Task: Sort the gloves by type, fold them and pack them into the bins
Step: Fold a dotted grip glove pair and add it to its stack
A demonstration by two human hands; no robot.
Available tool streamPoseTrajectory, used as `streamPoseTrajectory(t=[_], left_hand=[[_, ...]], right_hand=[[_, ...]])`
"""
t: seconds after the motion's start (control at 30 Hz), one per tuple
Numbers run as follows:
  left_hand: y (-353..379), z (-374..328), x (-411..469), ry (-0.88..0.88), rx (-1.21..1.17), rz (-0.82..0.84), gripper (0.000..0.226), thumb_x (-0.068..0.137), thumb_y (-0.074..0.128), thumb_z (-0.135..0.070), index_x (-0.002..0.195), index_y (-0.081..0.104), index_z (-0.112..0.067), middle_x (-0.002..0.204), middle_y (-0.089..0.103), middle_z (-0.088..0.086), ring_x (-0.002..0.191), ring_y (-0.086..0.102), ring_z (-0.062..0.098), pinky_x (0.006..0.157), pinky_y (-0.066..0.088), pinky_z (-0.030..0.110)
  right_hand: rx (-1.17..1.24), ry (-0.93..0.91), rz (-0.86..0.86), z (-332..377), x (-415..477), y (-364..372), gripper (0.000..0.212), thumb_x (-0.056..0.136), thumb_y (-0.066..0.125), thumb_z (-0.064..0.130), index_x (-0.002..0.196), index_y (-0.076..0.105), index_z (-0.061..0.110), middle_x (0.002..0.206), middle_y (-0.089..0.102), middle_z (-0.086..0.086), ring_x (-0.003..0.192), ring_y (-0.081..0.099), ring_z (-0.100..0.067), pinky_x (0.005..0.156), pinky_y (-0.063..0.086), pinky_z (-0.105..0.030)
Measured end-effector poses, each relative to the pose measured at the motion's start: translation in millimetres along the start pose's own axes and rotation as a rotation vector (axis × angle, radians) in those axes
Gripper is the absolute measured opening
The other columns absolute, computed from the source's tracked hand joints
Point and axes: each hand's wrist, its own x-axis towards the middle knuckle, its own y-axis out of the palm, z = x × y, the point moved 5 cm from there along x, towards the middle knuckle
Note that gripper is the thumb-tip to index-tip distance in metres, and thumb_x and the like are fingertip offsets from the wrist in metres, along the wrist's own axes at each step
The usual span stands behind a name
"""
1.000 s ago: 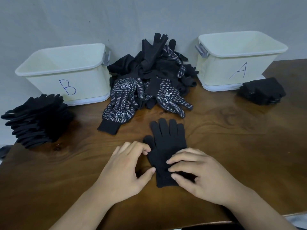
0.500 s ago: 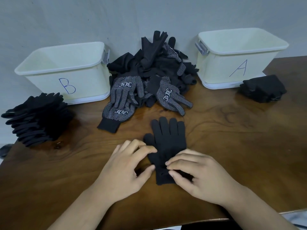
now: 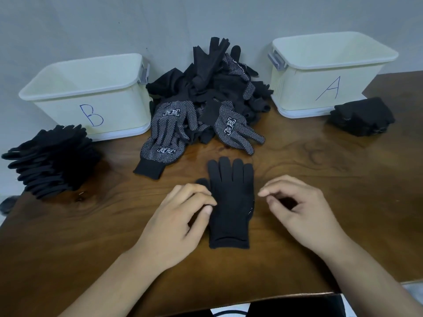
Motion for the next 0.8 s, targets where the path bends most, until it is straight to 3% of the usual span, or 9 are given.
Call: streamPoseTrajectory(t=[0.07,0.13,0.23,0.37,0.6,0.7,0.8], left_hand=[[10.8,-8.7,8.2,0.062,0.037,0.111,0.031,0.112,0.046,-0.041,0.134,0.065,-0.032,0.144,0.054,-0.021,0.143,0.041,0.001,0.120,0.035,0.034],[24.1,-12.1,11.6,0.071,0.071,0.251,0.048,0.112,0.038,-0.054,0.154,0.049,-0.034,0.164,0.037,-0.022,0.157,0.017,-0.003,0.131,0.018,0.036],[37.3,-11.9,8.5,0.090,0.207,0.393,0.065,0.112,0.026,-0.062,0.170,0.014,-0.033,0.176,0.000,-0.020,0.158,-0.015,-0.004,0.133,0.001,0.037],[39.1,-13.2,5.7,0.113,0.296,0.470,0.071,0.111,0.014,-0.066,0.168,-0.010,-0.031,0.173,-0.023,-0.017,0.154,-0.031,-0.002,0.133,-0.006,0.038],[40.9,-13.7,4.3,0.129,0.337,0.509,0.097,0.097,0.015,-0.088,0.168,-0.015,-0.027,0.172,-0.029,-0.013,0.155,-0.034,0.003,0.133,-0.008,0.041],[42.0,-14.3,5.6,0.122,0.322,0.490,0.093,0.100,0.014,-0.085,0.168,-0.013,-0.029,0.173,-0.027,-0.013,0.155,-0.033,0.003,0.133,-0.006,0.042],[40.7,-13.2,5.8,0.116,0.296,0.487,0.077,0.106,0.013,-0.074,0.169,-0.008,-0.034,0.174,-0.024,-0.012,0.155,-0.033,0.004,0.133,-0.007,0.042]], right_hand=[[-0.104,-0.097,0.115,6.3,-1.7,11.9,0.026,0.092,0.080,0.011,0.107,0.081,0.032,0.111,0.070,0.018,0.107,0.066,-0.015,0.091,0.053,-0.034],[-0.219,-0.157,0.179,8.6,-3.5,20.1,0.021,0.095,0.079,0.024,0.111,0.079,0.037,0.113,0.066,0.024,0.108,0.061,-0.010,0.087,0.053,-0.034],[-0.306,-0.203,0.177,9.9,-4.8,21.6,0.016,0.099,0.073,0.033,0.113,0.079,0.039,0.114,0.063,0.026,0.108,0.058,-0.006,0.084,0.053,-0.032],[-0.413,-0.284,0.191,13.7,-6.1,24.8,0.017,0.101,0.070,0.038,0.115,0.079,0.037,0.116,0.064,0.025,0.108,0.057,-0.004,0.084,0.052,-0.034],[-0.588,-0.413,0.178,20.5,-2.5,31.3,0.023,0.105,0.059,0.039,0.113,0.079,0.032,0.120,0.069,0.015,0.109,0.064,-0.015,0.083,0.052,-0.036],[-0.585,-0.420,0.205,23.6,-6.7,30.1,0.019,0.105,0.060,0.036,0.114,0.076,0.031,0.128,0.066,0.015,0.116,0.062,-0.013,0.095,0.051,-0.037],[-0.496,-0.376,0.227,22.6,-9.8,26.7,0.015,0.104,0.062,0.033,0.112,0.074,0.033,0.126,0.064,0.021,0.117,0.059,-0.008,0.096,0.046,-0.032]])
